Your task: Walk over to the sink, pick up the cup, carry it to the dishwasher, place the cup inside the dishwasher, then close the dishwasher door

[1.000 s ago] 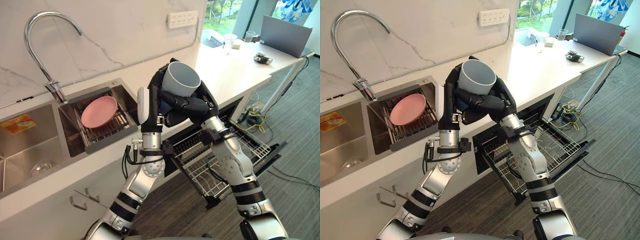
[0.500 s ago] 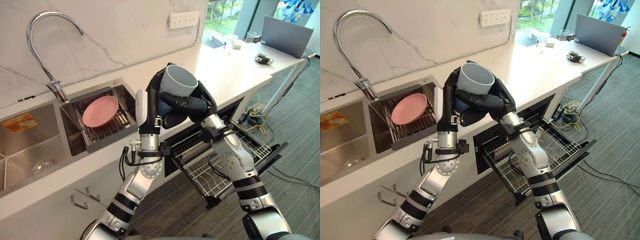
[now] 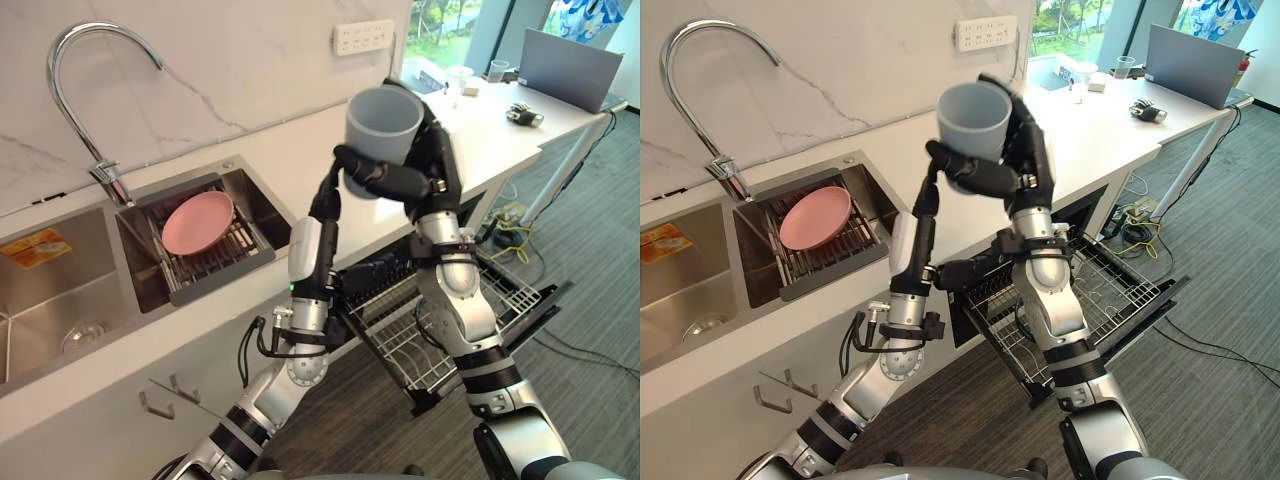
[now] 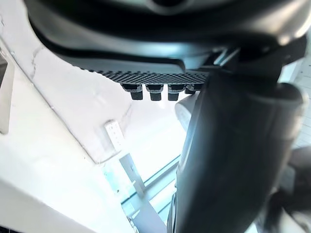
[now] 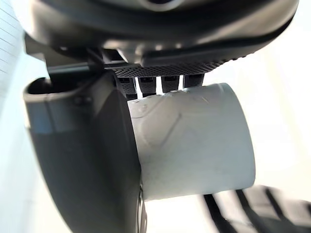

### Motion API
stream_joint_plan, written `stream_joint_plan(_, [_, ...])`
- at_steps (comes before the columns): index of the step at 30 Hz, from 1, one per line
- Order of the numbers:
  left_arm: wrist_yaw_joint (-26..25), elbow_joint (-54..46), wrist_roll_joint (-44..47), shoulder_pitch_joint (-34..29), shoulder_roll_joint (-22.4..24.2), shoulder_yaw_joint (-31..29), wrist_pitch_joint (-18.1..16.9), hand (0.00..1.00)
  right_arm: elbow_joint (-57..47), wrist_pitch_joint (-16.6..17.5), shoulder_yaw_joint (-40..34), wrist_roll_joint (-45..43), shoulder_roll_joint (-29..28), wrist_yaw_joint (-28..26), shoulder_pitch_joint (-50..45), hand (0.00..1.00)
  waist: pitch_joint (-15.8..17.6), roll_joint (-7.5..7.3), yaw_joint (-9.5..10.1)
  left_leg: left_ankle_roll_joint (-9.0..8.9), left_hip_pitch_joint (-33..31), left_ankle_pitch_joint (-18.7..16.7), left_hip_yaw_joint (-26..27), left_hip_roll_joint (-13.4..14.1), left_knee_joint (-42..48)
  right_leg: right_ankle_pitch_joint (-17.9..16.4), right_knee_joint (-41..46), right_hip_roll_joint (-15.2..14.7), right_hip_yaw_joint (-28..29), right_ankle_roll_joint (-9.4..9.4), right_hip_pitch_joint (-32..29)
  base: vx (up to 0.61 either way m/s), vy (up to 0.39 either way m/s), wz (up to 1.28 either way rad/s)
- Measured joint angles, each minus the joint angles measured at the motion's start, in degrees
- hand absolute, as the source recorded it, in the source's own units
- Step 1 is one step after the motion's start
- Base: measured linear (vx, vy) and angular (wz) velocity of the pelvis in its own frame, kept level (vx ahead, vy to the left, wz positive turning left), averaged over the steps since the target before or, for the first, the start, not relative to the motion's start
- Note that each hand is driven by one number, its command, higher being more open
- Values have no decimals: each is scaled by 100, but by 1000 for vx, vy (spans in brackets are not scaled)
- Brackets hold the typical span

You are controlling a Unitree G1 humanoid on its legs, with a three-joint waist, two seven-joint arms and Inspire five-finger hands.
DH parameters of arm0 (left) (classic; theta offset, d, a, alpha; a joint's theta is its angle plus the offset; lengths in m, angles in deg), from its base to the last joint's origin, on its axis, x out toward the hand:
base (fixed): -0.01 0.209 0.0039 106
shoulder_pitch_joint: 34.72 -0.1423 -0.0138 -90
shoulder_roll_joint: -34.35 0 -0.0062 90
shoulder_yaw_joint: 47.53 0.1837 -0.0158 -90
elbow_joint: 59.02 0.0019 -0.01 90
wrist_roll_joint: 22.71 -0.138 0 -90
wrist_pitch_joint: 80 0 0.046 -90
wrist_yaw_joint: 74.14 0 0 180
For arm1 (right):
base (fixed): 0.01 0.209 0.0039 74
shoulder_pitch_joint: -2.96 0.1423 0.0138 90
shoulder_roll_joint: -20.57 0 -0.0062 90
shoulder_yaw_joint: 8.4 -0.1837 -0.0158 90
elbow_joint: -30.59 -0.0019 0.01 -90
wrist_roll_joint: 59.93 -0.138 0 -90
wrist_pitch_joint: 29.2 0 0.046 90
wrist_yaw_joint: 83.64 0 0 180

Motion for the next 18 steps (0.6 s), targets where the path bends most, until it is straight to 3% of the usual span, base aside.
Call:
stream_joint_plan(5, [152,3,-346,3,55,365,-32,100,-329,396,-40,101,-60,443,200,0,-14,26,-22,2,2,1,-12,-3,2,0,0,-1,-10,0,9,0,0,0])
stream_joint_plan(11, [138,-1,-192,49,147,149,-116,100,-363,473,-131,766,-34,1032,198,0,-10,67,-27,12,0,10,-45,-10,-7,0,0,-4,-42,-1,27,0,0,1])
stream_joint_plan(14, [467,-7,972,50,175,6,-503,100,-363,452,-429,1117,75,1290,187,0,-4,82,-26,11,-8,19,-63,-15,-16,-1,0,-7,-64,-1,33,0,0,3])
stream_joint_plan(15, [869,-12,1918,49,181,-27,-643,100,-364,416,-615,1200,145,1376,179,0,-3,84,-21,12,-13,23,-71,-18,-21,-2,0,-10,-75,-1,32,0,0,4])
stream_joint_plan(18, [1840,-36,3596,-100,185,-24,-729,100,-373,286,-1215,1255,325,1576,41,0,-2,85,-21,13,-24,29,-83,-24,-44,-9,1,-16,-94,3,25,0,0,2])
